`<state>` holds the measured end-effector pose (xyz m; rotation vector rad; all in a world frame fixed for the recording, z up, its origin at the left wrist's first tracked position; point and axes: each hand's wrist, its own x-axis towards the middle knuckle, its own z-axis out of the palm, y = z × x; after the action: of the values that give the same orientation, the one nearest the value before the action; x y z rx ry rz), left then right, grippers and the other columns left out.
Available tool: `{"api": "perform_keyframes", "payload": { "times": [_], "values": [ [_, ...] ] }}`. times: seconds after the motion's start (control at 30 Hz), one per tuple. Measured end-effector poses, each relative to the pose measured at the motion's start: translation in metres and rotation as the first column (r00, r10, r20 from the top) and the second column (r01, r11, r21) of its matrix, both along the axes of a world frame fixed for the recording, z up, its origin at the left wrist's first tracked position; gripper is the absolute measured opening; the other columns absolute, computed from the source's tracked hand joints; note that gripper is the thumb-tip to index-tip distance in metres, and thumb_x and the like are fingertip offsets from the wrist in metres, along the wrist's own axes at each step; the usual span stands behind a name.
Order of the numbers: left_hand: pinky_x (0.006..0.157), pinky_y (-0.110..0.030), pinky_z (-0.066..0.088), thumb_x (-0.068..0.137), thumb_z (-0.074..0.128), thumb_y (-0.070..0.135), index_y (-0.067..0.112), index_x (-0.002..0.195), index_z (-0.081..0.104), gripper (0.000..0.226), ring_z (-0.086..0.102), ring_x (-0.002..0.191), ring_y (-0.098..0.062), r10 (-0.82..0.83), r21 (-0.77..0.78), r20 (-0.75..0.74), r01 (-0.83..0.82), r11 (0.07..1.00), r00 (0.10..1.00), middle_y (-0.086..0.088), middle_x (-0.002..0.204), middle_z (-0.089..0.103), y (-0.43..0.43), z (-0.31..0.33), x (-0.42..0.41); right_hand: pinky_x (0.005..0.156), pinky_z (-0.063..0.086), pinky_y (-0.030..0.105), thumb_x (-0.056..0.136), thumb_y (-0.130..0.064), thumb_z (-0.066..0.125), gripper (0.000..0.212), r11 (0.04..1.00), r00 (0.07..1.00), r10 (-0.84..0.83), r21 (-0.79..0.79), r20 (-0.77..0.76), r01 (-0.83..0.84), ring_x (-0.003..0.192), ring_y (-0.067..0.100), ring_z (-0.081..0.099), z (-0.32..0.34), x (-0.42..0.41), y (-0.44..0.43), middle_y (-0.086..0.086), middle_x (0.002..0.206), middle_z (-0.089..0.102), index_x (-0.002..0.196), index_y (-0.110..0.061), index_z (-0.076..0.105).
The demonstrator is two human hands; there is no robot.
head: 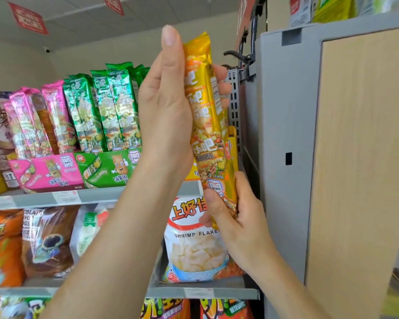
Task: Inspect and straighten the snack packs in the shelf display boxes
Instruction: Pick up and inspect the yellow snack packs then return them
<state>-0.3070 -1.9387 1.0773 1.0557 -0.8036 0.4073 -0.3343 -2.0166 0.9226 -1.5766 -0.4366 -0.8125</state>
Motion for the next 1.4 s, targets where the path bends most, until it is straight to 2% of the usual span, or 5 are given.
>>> {"api": "perform_keyframes", "payload": {
  "times": [0.63, 0.9, 1.13, 1.3, 1.4],
  "values": [
    [0.053, -0.029, 0.052, 0.095, 0.060, 0.018, 0.003, 0.103, 0.052, 0.019, 0.064, 0.061, -0.015, 0.069, 0.113, -0.010, -0.068, 0.991, 0.998, -0.006, 0.080, 0.067, -0.005, -0.056, 0.003, 0.068, 0.047, 0.011, 0.089, -0.042, 0.060, 0.040, 0.836, 0.833, -0.542, -0.033, 0.112, 0.548, 0.084, 0.007, 0.062, 0.005, 0.005, 0.011, -0.007, 0.099, 0.070, 0.123, -0.021, 0.057],
    [0.059, -0.040, 0.052, 0.097, 0.055, 0.030, 0.015, 0.094, 0.053, 0.015, 0.058, 0.066, -0.025, 0.089, 0.111, -0.092, -0.078, 0.991, 0.992, -0.008, 0.077, 0.061, 0.012, -0.064, 0.014, 0.071, 0.052, 0.018, 0.089, -0.049, 0.057, 0.040, 0.992, 0.997, 0.044, 0.124, -0.061, -0.036, 0.086, 0.007, 0.069, 0.005, 0.004, 0.016, -0.013, 0.099, 0.071, 0.126, -0.033, 0.055],
    [0.054, -0.031, 0.050, 0.097, 0.049, 0.041, -0.004, 0.124, 0.044, 0.053, 0.054, 0.058, -0.023, -0.184, -0.045, -0.253, 0.179, 0.983, 0.950, -0.013, 0.080, 0.062, 0.019, -0.061, 0.019, 0.050, 0.041, 0.018, 0.075, -0.052, 0.077, 0.044, 0.624, 0.673, 0.730, 0.514, -0.116, -0.588, 0.051, 0.011, 0.052, 0.004, -0.002, 0.004, 0.007, 0.068, 0.058, 0.099, -0.017, 0.067],
    [0.063, -0.030, 0.054, 0.095, 0.043, 0.051, -0.005, 0.120, 0.058, 0.063, 0.058, 0.081, -0.024, -0.260, -0.048, -0.396, 0.263, 0.964, 0.881, -0.010, 0.087, 0.065, 0.021, -0.062, 0.024, 0.041, 0.023, 0.022, 0.075, -0.051, 0.077, 0.049, 0.798, 0.781, 0.584, 0.332, -0.223, -0.503, 0.043, 0.009, 0.043, 0.005, -0.005, 0.004, 0.002, 0.067, 0.054, 0.110, -0.022, 0.059],
    [0.085, -0.043, 0.055, 0.098, 0.043, 0.053, 0.012, 0.111, 0.070, 0.051, 0.065, 0.091, -0.021, -0.051, 0.085, -0.343, 0.085, 0.993, 0.938, -0.005, 0.096, 0.071, 0.020, -0.065, 0.026, 0.049, 0.052, 0.025, 0.075, -0.045, 0.072, 0.038, 0.970, 0.940, 0.240, 0.100, -0.245, -0.221, 0.060, 0.012, 0.062, 0.003, -0.006, 0.006, -0.002, 0.081, 0.067, 0.109, -0.038, 0.058]
  ]
}}
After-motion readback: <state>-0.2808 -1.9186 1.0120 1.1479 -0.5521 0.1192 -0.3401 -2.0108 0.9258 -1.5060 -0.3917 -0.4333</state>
